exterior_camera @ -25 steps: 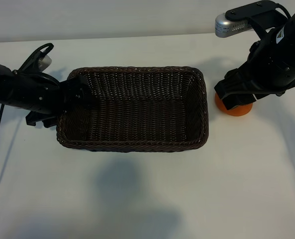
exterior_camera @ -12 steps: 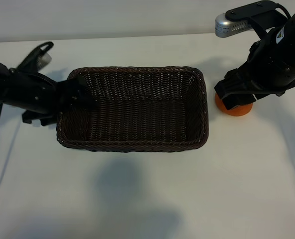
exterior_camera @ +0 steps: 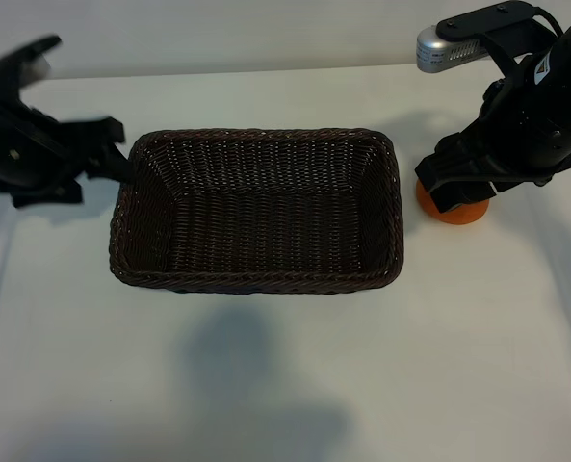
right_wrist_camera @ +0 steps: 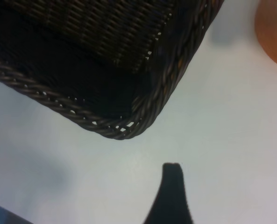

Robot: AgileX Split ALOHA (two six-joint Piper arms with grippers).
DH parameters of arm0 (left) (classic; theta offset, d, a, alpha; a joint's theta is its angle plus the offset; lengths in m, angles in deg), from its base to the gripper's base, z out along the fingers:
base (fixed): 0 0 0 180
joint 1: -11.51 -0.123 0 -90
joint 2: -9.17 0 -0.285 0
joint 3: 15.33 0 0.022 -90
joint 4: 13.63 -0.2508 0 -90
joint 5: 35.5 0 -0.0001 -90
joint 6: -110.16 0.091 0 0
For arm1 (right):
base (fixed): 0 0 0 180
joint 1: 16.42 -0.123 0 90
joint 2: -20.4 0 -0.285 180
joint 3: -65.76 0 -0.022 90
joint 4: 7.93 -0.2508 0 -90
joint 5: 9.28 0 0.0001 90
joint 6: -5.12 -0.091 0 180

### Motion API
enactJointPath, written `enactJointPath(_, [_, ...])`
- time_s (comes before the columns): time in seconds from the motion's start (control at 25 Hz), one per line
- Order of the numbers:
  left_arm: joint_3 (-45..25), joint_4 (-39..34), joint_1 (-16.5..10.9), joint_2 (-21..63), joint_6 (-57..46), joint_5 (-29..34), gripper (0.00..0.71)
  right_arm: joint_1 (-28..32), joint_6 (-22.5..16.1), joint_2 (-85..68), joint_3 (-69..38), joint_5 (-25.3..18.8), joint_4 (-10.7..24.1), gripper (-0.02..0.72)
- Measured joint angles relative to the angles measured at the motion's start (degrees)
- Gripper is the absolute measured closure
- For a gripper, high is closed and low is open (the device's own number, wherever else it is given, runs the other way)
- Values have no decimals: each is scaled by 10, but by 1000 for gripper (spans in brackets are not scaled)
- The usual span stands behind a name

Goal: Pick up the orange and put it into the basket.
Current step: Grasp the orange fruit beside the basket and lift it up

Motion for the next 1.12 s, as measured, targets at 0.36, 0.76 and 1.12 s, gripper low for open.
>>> enactJointPath(0.36, [117, -175, 0, 17, -76, 119, 93, 0, 0, 0, 0, 0, 0, 133])
enactJointPath(0.76, [127, -202, -54, 28, -38, 198, 112, 0, 0, 0, 0, 0, 0, 133])
enactJointPath(1.12, [127, -182, -109, 136, -6, 202, 114, 0, 0, 0, 0, 0, 0, 133])
